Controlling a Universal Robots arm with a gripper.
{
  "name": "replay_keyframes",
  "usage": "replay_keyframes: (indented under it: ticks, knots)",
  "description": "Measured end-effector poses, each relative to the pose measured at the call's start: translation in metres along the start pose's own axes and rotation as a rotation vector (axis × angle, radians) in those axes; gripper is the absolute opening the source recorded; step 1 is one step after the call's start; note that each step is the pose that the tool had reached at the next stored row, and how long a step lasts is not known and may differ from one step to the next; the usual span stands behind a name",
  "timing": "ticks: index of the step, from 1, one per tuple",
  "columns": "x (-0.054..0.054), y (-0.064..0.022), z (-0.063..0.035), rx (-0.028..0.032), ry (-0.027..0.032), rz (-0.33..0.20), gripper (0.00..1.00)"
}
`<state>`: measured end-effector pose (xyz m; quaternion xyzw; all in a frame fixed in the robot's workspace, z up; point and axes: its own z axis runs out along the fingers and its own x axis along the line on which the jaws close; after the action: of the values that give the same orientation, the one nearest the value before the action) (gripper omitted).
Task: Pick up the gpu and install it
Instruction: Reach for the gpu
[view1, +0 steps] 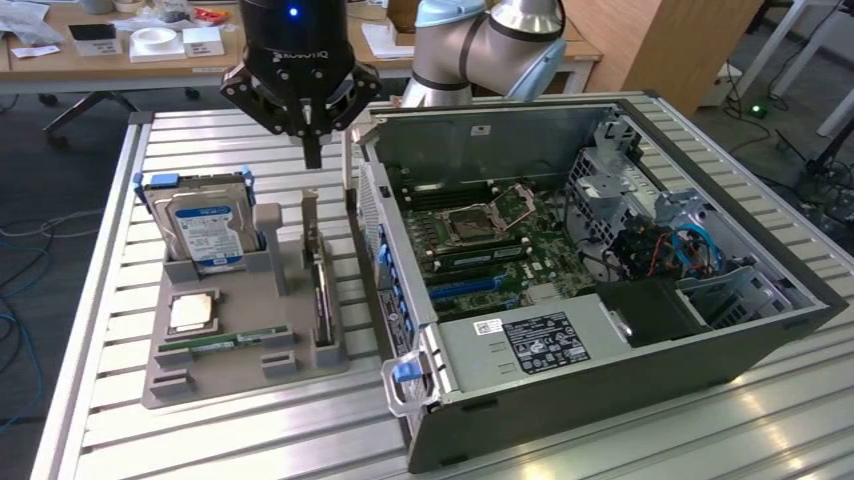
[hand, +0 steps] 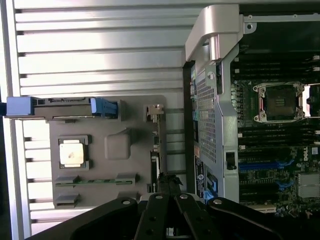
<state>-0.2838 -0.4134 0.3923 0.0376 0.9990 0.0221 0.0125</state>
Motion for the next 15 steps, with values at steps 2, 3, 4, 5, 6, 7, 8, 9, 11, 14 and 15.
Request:
replay_keyframes:
  ticks: [2,3,4,5,6,7,8,9,11,14,15]
  knots:
    - [-0.0001,-0.0016,-0.0001,0.0000,0.0000,0.000,0.11]
    - [-0.0002,-0.0024,-0.0001,-0.0001,-0.0001,0.000,0.11]
    - [-0.0003,-0.0033,-0.0001,-0.0001,0.0000,0.000,0.11]
    - [-0.0003,-0.0042,-0.0002,0.0000,0.0000,0.000,0.11]
    - [-0.0004,-0.0052,-0.0002,0.0000,0.0000,0.000,0.11]
    - [-0.0004,-0.0061,-0.0003,0.0000,0.0000,0.000,0.11]
    - [-0.0005,-0.0070,-0.0003,0.0000,0.0000,0.000,0.11]
    - [-0.0006,-0.0080,-0.0004,0.0000,0.0000,0.000,0.11]
    - [-0.0007,-0.0098,-0.0004,0.0000,0.0000,0.000,0.11]
    - [-0.0007,-0.0104,-0.0005,0.0000,0.0000,0.000,0.11]
    - [-0.0008,-0.0104,-0.0005,0.0000,0.0000,0.000,0.11]
